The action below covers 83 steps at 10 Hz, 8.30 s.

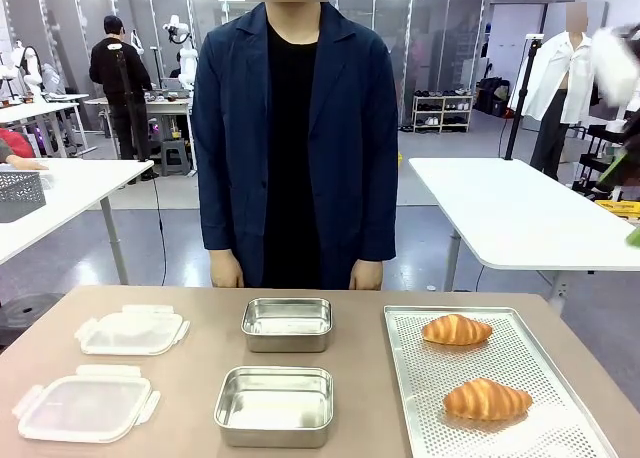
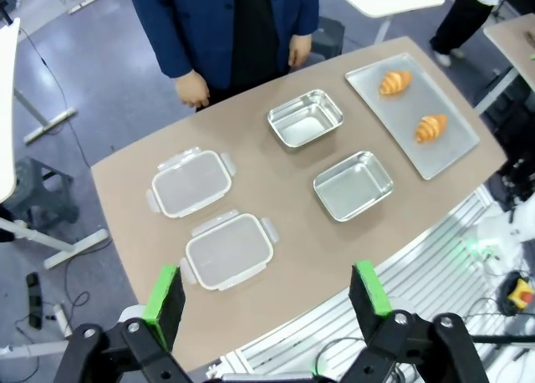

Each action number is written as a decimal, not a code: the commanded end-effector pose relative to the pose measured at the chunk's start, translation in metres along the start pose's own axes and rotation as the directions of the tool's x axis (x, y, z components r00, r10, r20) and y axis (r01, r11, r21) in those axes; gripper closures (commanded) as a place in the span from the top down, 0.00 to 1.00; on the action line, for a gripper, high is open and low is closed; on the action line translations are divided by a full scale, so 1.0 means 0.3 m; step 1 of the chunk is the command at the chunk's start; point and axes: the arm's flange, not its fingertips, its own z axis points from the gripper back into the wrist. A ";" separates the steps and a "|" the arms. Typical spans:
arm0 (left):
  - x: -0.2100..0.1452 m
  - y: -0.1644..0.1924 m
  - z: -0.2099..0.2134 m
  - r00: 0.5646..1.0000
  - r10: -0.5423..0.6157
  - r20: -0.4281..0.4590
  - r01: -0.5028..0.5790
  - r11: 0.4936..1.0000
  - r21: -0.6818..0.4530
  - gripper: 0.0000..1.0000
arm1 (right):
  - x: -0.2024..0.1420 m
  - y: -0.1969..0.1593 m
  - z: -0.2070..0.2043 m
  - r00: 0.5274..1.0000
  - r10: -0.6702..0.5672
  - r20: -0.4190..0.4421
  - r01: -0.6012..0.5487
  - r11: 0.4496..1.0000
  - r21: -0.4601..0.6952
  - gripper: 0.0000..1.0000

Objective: Place the bread into the airtight container.
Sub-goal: Pick up a Butter Roll and place it into an empty Airtight Container.

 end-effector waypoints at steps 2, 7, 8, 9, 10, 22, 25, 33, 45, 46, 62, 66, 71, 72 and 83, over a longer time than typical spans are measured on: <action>0.001 -0.001 0.000 1.000 -0.012 -0.003 0.012 1.000 -0.002 1.00 | -0.008 -0.082 -0.252 0.999 -0.031 -0.036 0.035 0.992 0.118 1.00; 0.001 -0.001 0.000 1.000 -0.012 -0.003 0.012 1.000 -0.002 1.00 | -0.052 -0.069 -0.631 0.996 0.010 -0.091 0.002 0.991 0.134 1.00; 0.001 -0.001 0.000 1.000 -0.012 -0.003 0.012 1.000 -0.002 1.00 | -0.064 -0.060 -0.682 0.990 0.024 -0.136 -0.008 0.993 0.116 1.00; 0.001 -0.001 0.000 1.000 -0.012 -0.003 0.012 1.000 -0.002 1.00 | -0.076 -0.043 -0.731 0.991 0.025 -0.129 -0.007 0.991 0.137 1.00; 0.001 -0.001 0.000 1.000 -0.012 -0.003 0.012 1.000 -0.002 1.00 | -0.085 -0.032 -0.774 0.992 0.011 -0.124 0.008 0.988 0.154 1.00; 0.001 -0.001 0.000 1.000 -0.012 -0.003 0.012 1.000 -0.002 1.00 | -0.054 -0.109 -0.911 0.985 0.062 -0.163 -0.037 0.988 0.153 1.00; 0.001 -0.001 0.000 1.000 -0.012 -0.003 0.012 1.000 -0.002 1.00 | -0.061 -0.105 -1.023 0.983 0.082 -0.164 -0.046 0.977 0.209 1.00; 0.001 -0.001 0.000 1.000 -0.012 -0.003 0.012 1.000 -0.002 1.00 | -0.091 -0.084 -1.248 0.975 0.096 -0.199 -0.044 0.967 0.251 1.00; 0.001 -0.001 0.000 1.000 -0.012 -0.003 0.012 1.000 -0.002 1.00 | -0.107 -0.065 -1.338 0.981 0.061 -0.182 -0.013 0.967 0.254 0.57; 0.001 -0.001 0.000 1.000 -0.012 -0.003 0.012 1.000 -0.002 1.00 | -0.104 -0.071 -1.325 0.982 0.054 -0.180 -0.006 0.967 0.254 0.47; 0.001 -0.001 0.000 1.000 -0.012 -0.003 0.012 1.000 -0.002 1.00 | 0.889 0.060 -1.118 0.985 -0.002 -0.173 0.053 0.956 0.289 0.47; 0.001 -0.001 0.000 1.000 -0.012 -0.003 0.012 1.000 -0.002 1.00 | 1.014 0.098 -1.249 0.987 0.005 -0.162 0.044 0.953 0.299 0.47; 0.001 -0.001 0.000 1.000 -0.012 -0.003 0.012 1.000 -0.002 1.00 | 1.061 0.145 -1.368 0.978 0.022 -0.209 0.047 0.946 0.320 0.88; 0.001 -0.001 0.000 1.000 -0.012 -0.003 0.012 1.000 -0.002 1.00 | 1.059 0.142 -1.373 0.979 0.019 -0.202 0.048 0.946 0.320 0.99; 0.001 -0.001 0.000 1.000 -0.012 -0.003 0.012 1.000 -0.002 1.00 | 1.049 0.121 -1.363 0.983 0.028 -0.182 0.035 0.942 0.335 1.00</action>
